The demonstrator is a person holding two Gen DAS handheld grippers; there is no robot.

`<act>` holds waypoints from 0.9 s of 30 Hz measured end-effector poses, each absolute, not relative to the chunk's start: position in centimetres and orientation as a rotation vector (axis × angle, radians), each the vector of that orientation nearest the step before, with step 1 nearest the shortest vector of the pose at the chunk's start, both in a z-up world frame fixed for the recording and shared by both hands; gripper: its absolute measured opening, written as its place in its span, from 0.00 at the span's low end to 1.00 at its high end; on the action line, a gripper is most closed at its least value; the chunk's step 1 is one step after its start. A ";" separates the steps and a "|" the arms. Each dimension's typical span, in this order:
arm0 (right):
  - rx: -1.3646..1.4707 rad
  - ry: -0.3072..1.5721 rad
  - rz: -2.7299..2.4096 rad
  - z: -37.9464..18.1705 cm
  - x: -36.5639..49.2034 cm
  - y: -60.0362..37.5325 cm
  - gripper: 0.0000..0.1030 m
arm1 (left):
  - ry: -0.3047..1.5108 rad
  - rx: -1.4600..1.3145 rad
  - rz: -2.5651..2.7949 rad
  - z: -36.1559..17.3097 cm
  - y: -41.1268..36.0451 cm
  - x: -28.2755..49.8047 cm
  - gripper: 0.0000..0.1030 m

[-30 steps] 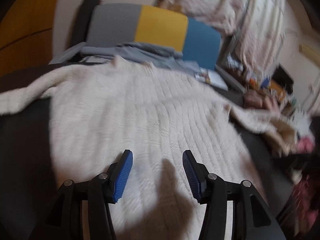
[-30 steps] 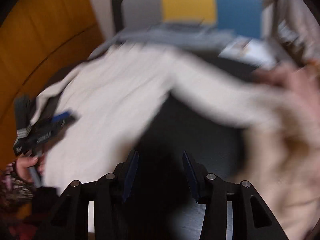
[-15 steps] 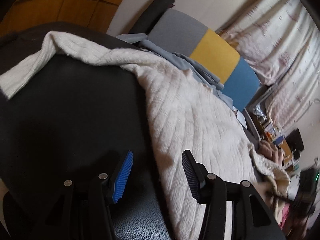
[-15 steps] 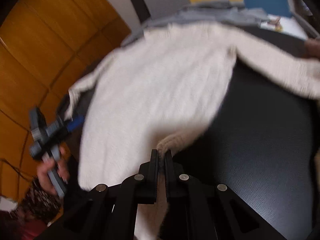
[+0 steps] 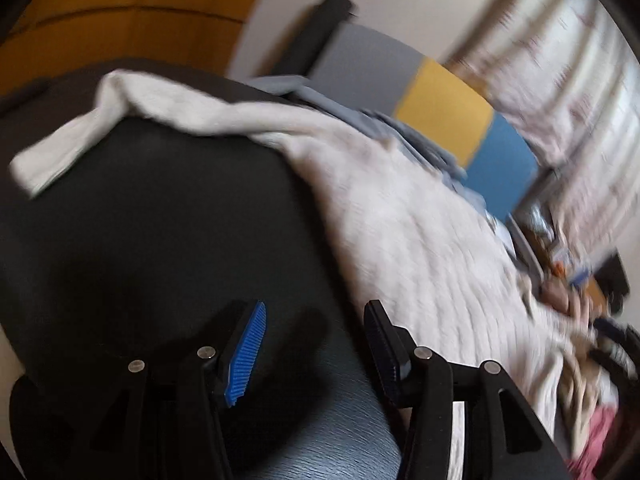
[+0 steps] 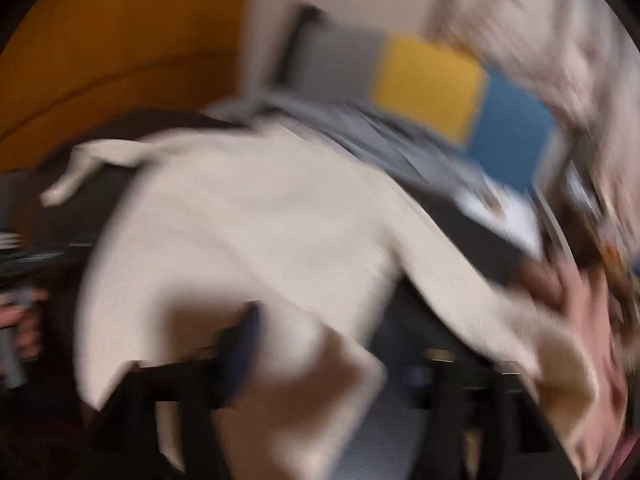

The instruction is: Fold clothes

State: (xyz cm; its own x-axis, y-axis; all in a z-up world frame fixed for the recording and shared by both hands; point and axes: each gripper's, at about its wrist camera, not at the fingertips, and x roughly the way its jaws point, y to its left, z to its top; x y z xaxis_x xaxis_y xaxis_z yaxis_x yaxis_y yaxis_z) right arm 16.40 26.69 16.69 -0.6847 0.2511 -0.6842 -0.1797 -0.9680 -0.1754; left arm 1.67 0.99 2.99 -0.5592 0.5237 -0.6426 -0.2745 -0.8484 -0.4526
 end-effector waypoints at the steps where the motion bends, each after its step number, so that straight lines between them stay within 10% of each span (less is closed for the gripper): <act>1: -1.154 -0.199 2.757 16.8 15.2 24.0 0.72 | -0.473 -1.134 2.394 2.8 0.1 1.5 0.50; 5: -1.358 -0.317 2.906 14.5 10.2 16.3 0.52 | -0.481 -1.118 2.482 3.5 -2.3 1.7 0.50; 14: -1.552 -0.509 2.756 7.9 4.7 11.8 0.53 | -0.535 -1.127 2.435 3.3 -4.4 1.8 0.50; 17: -1.505 -0.464 2.783 8.6 4.4 13.4 0.13 | -0.500 -1.120 2.414 3.4 -3.5 2.0 0.50; 27: -1.201 0.628 2.813 12.4 5.8 29.5 0.12 | -0.377 -1.125 2.194 4.9 2.8 1.7 0.50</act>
